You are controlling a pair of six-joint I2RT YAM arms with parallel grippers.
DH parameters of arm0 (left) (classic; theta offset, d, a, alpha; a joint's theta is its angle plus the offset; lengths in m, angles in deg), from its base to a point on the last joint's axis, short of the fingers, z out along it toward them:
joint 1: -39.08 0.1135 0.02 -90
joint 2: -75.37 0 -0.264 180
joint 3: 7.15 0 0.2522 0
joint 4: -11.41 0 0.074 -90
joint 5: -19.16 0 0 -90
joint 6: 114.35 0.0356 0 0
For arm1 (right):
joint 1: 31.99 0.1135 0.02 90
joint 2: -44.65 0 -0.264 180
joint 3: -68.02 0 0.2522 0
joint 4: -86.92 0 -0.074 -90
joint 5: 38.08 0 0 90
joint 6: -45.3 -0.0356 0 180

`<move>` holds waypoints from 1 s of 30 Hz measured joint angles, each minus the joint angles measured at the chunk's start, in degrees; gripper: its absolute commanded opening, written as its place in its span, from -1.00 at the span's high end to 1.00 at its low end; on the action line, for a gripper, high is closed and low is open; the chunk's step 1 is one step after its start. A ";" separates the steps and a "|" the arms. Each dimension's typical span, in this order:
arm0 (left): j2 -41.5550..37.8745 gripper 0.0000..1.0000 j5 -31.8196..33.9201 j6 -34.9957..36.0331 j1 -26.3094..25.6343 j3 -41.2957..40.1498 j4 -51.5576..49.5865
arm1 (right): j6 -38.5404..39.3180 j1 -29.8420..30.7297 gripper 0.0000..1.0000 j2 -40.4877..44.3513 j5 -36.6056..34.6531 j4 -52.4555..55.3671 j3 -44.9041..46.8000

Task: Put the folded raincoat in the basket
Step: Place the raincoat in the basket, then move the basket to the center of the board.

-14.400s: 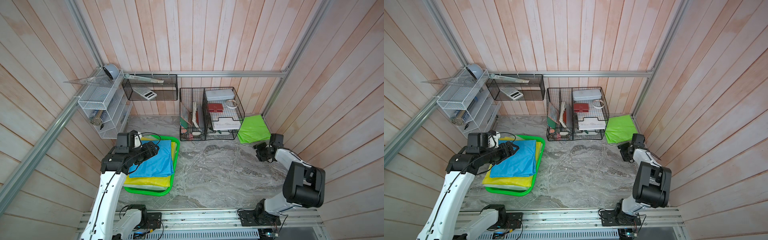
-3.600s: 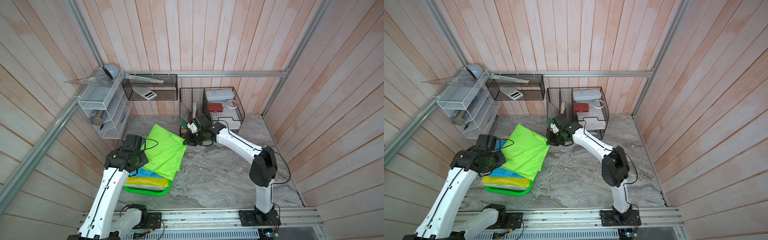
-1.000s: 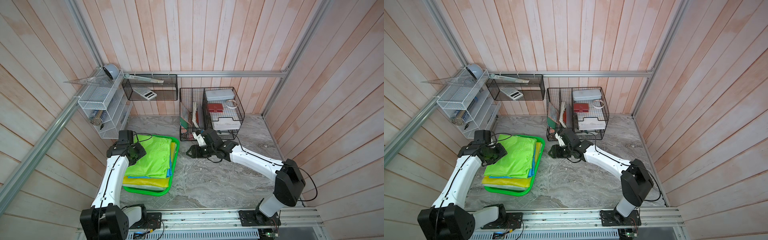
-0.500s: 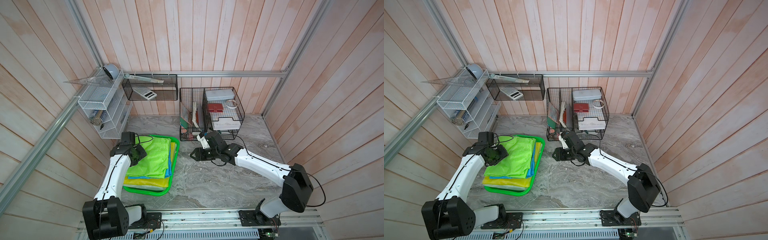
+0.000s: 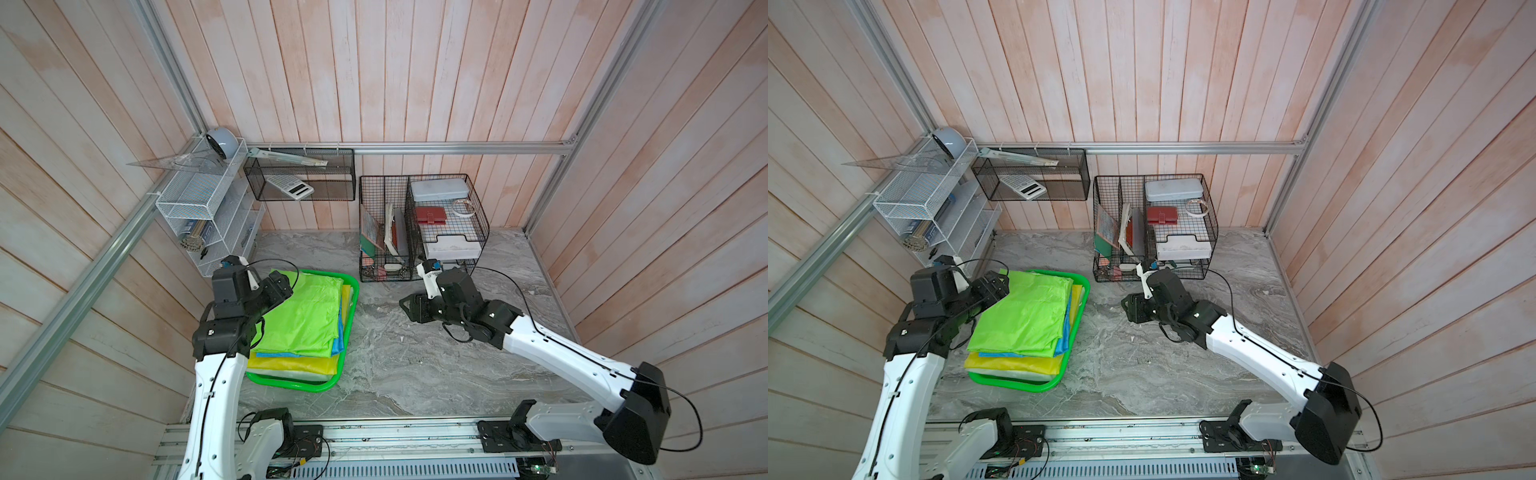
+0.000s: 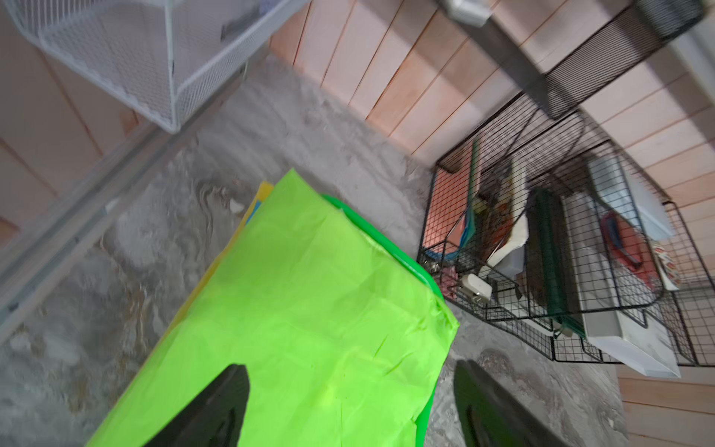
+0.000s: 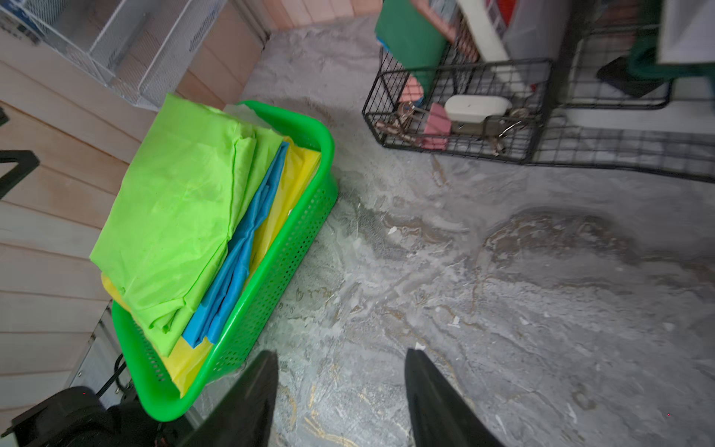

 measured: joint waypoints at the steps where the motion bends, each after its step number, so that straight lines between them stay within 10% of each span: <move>1: -1.81 -0.99 -0.72 0.52 -0.04 -1.05 2.27 | 0.90 -0.04 -0.22 2.51 -2.34 -1.27 2.21; 9: -16.35 -1.00 2.10 4.04 -2.93 -17.51 16.35 | 8.70 -4.09 -0.42 19.47 -21.99 -8.15 17.90; 16: -15.54 -0.97 4.33 2.56 -2.93 -17.90 14.01 | 6.12 -14.78 -0.37 23.85 -18.84 -7.61 22.67; 23: -14.49 -0.85 5.35 -0.59 -2.93 -14.64 5.84 | -3.67 -12.26 -0.19 3.65 1.38 -8.63 13.60; 30: -12.28 -0.85 4.83 -4.50 -2.93 -11.41 -1.36 | -14.56 -1.20 -0.29 -18.86 7.23 -12.87 -3.32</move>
